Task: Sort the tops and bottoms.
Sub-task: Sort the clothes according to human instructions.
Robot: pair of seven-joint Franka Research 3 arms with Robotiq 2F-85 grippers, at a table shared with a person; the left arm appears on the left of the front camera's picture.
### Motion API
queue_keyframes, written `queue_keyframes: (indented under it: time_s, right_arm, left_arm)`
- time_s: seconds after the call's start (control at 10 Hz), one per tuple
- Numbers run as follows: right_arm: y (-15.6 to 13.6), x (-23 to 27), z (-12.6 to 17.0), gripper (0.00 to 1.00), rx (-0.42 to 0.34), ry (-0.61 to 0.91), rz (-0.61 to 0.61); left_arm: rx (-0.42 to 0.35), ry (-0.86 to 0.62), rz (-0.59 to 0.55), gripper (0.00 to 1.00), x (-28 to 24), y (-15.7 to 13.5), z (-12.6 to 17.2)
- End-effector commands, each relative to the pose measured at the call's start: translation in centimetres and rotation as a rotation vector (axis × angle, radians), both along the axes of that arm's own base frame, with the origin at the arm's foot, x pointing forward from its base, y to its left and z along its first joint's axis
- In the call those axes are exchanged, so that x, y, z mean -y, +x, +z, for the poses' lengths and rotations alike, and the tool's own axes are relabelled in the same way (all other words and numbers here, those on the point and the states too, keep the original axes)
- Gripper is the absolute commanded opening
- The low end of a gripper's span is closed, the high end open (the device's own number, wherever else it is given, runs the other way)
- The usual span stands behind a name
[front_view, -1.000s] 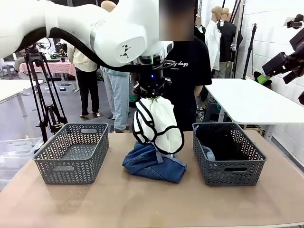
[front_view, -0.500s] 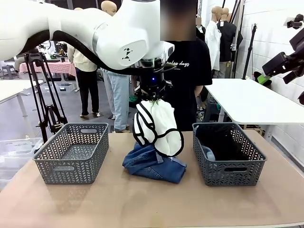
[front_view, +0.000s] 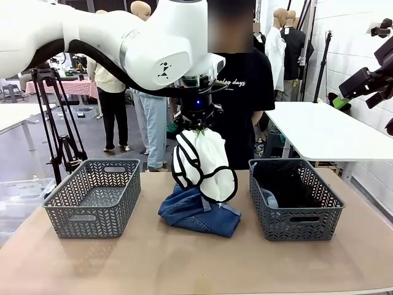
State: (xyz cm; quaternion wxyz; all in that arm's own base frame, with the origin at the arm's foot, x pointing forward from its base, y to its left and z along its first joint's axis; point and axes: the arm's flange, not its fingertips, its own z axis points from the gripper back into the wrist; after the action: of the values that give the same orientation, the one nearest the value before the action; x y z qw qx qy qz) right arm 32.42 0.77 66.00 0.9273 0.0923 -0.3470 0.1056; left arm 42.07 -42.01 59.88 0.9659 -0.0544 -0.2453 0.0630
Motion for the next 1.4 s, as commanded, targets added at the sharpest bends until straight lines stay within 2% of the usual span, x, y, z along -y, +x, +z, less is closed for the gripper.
queue_keyframes:
  time_s: [0.0,1.3]
  right_arm:
    - [0.0,-0.04,-0.12,1.0,-0.002,-0.001,0.0]
    - [0.0,-0.04,-0.12,1.0,-0.002,-0.001,0.0]
  left_arm:
    - [-0.002,0.001,0.004,0.0,-0.25,-0.15,0.36]
    - [-0.002,0.001,0.004,0.0,-0.25,-0.15,0.36]
